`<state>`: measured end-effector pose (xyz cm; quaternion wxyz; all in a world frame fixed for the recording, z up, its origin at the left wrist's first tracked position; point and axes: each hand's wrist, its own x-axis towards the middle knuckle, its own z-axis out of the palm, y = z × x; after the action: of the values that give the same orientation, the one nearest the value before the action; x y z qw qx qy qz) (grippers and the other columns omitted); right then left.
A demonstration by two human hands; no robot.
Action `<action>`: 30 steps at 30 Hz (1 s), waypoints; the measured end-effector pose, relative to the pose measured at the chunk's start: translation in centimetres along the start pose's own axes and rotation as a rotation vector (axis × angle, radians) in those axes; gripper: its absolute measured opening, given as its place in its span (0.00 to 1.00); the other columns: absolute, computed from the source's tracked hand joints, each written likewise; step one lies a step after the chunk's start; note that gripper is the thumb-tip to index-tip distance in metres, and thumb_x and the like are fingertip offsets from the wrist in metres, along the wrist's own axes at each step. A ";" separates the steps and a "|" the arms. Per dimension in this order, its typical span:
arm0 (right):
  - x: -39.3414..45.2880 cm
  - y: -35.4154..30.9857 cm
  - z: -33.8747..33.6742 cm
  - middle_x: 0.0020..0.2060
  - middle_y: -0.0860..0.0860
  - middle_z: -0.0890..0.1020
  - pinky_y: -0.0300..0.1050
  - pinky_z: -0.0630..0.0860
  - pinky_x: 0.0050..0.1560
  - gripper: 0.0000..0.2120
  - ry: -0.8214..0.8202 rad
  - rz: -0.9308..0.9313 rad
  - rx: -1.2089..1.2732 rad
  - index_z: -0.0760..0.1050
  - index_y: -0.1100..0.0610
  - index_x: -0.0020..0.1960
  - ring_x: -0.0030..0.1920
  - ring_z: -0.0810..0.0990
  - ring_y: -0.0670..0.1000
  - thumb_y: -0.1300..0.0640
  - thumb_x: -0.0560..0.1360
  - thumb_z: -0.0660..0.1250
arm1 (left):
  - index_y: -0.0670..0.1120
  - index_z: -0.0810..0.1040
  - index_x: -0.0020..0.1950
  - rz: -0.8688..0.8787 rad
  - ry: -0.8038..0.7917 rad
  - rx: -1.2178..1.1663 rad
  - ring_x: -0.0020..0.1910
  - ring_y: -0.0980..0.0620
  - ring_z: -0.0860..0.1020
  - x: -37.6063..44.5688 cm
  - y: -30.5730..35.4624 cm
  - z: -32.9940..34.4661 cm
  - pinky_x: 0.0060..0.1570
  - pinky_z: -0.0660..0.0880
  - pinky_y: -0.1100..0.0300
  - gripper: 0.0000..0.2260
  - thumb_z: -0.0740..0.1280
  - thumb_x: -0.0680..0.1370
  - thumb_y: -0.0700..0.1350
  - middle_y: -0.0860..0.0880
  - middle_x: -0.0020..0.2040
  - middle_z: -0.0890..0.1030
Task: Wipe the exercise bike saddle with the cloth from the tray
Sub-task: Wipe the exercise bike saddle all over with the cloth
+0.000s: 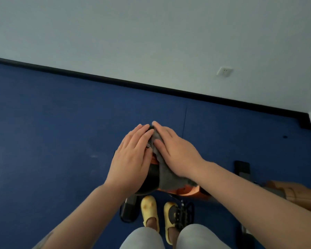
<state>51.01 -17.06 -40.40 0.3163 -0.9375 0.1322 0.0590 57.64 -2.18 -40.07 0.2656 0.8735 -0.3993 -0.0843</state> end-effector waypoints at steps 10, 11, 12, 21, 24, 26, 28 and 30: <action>-3.7 1.6 -1.2 0.71 0.45 0.68 0.52 0.76 0.54 0.26 -0.064 0.100 -0.155 0.50 0.45 0.77 0.61 0.76 0.51 0.41 0.81 0.44 | 0.49 0.65 0.71 0.027 -0.033 0.073 0.74 0.56 0.57 0.6 0.0 0.4 0.72 0.58 0.51 0.20 0.56 0.79 0.48 0.53 0.73 0.66; -2.9 1.4 -1.0 0.71 0.46 0.69 0.53 0.75 0.56 0.26 -0.048 0.133 -0.124 0.51 0.45 0.77 0.63 0.76 0.52 0.41 0.81 0.43 | 0.49 0.66 0.71 0.032 -0.029 0.075 0.74 0.55 0.58 0.7 0.0 0.4 0.72 0.59 0.51 0.20 0.57 0.79 0.48 0.53 0.72 0.67; -2.0 1.0 -0.8 0.71 0.47 0.69 0.54 0.74 0.58 0.26 -0.029 0.164 -0.086 0.53 0.46 0.76 0.64 0.75 0.53 0.40 0.81 0.43 | 0.48 0.67 0.70 0.035 -0.024 0.079 0.73 0.55 0.58 0.8 0.0 0.4 0.71 0.60 0.51 0.20 0.57 0.78 0.48 0.52 0.72 0.67; -5.5 1.0 -0.7 0.67 0.42 0.72 0.51 0.77 0.50 0.24 0.056 0.164 -0.142 0.54 0.44 0.76 0.60 0.76 0.47 0.42 0.80 0.44 | 0.47 0.67 0.71 0.173 -0.103 0.154 0.74 0.53 0.58 0.7 0.1 0.0 0.74 0.53 0.50 0.20 0.56 0.79 0.47 0.51 0.72 0.67; -4.6 0.9 -0.7 0.62 0.45 0.77 0.53 0.76 0.51 0.22 0.067 0.237 -0.156 0.62 0.45 0.71 0.58 0.78 0.50 0.42 0.81 0.43 | 0.46 0.70 0.69 0.280 -0.115 0.168 0.73 0.51 0.62 0.8 0.3 -0.1 0.73 0.55 0.48 0.19 0.57 0.79 0.46 0.50 0.70 0.71; -3.5 0.0 0.1 0.60 0.46 0.79 0.54 0.77 0.50 0.22 0.140 0.255 -0.137 0.64 0.47 0.70 0.56 0.79 0.52 0.43 0.81 0.44 | 0.46 0.71 0.68 0.330 -0.109 0.158 0.72 0.51 0.64 0.7 0.0 0.0 0.72 0.57 0.47 0.18 0.57 0.78 0.45 0.50 0.69 0.72; -3.9 -0.5 0.9 0.61 0.47 0.78 0.52 0.77 0.49 0.22 0.202 0.212 -0.144 0.62 0.49 0.73 0.55 0.79 0.51 0.45 0.82 0.46 | 0.46 0.71 0.68 0.348 -0.098 0.153 0.72 0.52 0.64 0.6 -0.1 0.0 0.72 0.58 0.48 0.18 0.57 0.78 0.44 0.50 0.69 0.72; -5.8 0.4 1.1 0.61 0.46 0.78 0.49 0.76 0.50 0.22 0.213 0.157 -0.171 0.63 0.50 0.73 0.54 0.78 0.49 0.47 0.82 0.48 | 0.46 0.72 0.68 0.347 -0.082 0.140 0.72 0.53 0.64 0.5 -0.1 0.0 0.72 0.58 0.49 0.18 0.58 0.78 0.44 0.50 0.69 0.71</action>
<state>45.31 -15.49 -40.38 0.2137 -0.9488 0.2324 -0.0053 58.01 -2.50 -40.13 0.1980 0.8037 -0.5593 -0.0447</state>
